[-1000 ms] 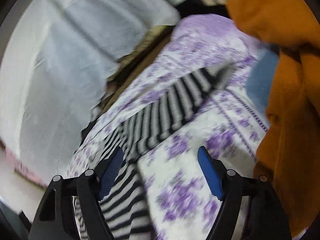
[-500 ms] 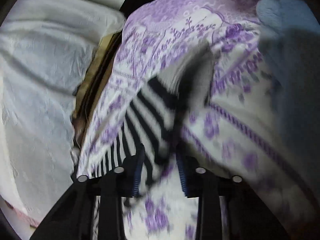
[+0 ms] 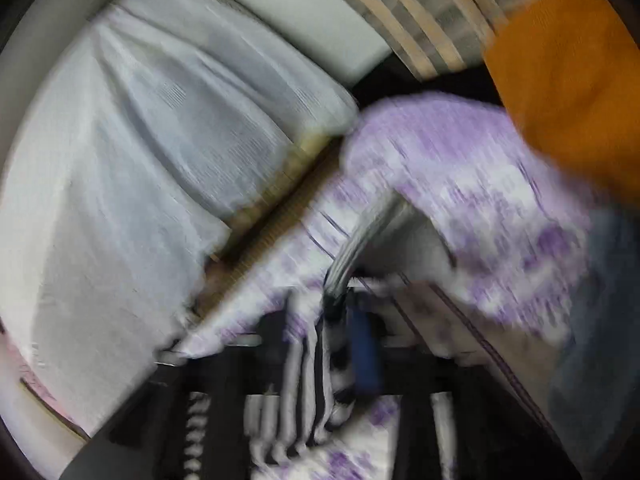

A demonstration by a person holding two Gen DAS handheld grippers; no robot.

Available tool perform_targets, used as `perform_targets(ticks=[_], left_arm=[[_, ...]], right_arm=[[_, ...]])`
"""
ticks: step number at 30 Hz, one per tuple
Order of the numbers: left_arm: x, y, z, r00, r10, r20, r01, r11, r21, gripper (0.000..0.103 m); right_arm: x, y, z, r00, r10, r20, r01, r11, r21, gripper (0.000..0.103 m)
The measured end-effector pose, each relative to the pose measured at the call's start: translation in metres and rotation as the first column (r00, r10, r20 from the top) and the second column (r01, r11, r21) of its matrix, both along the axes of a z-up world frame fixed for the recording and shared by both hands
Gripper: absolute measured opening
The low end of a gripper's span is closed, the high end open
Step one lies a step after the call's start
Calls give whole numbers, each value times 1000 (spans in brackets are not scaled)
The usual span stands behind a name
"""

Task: Fold small clothes
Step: 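Grasp the sweater sleeve cuff with the right gripper and lift it, then fold the held sleeve across the sweater body with the right gripper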

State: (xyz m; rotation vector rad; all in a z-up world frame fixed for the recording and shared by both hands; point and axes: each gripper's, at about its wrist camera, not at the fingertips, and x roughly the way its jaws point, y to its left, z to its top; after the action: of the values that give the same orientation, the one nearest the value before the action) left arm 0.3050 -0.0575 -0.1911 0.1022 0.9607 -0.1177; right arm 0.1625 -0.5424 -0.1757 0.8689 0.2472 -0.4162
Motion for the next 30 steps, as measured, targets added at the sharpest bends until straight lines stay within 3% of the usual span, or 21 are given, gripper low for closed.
perform_targets(ticks=[2,4,7,9,11,13,18,24,27,30], left_arm=[[0,0,0,1000,0,1,0,1000,1,99],[0,0,0,1000,1,0,-1,1000,1,99],[-1,0,0,1000,1,1,-1,1000,2,99],[-1,-1,0,1000,1,2,-1,1000,6,99],[-2,-2,0,1000,0,3,0,1000,10,99],[-3,-2,0,1000,-2,4,2,1000,15,99],[-4,2,4,1000,-17,-3,17,1000,19,99],[-8,43,28,996,40,73,-44,998,53,99],[-5,82,31,988,113,102,-120,991,64,99],[3,126,23,970,229,79,-235,969,77,99]], right_arm=[[3,-13,-22,997,-37,-61,44,992,116,63],[0,-23,-33,998,-42,-52,52,977,205,60],[-1,-26,-34,997,-60,-54,70,975,212,58],[1,-25,-36,995,-71,-73,85,976,199,44],[3,-29,-40,992,-91,-82,107,973,207,14],[6,-30,-43,992,-93,-80,107,974,201,7],[7,-8,-15,996,-73,-54,74,997,16,7],[11,19,16,999,-15,-41,11,996,-88,7],[17,32,29,999,17,-39,-22,993,-115,7],[22,44,38,998,39,-42,-45,990,-137,7]])
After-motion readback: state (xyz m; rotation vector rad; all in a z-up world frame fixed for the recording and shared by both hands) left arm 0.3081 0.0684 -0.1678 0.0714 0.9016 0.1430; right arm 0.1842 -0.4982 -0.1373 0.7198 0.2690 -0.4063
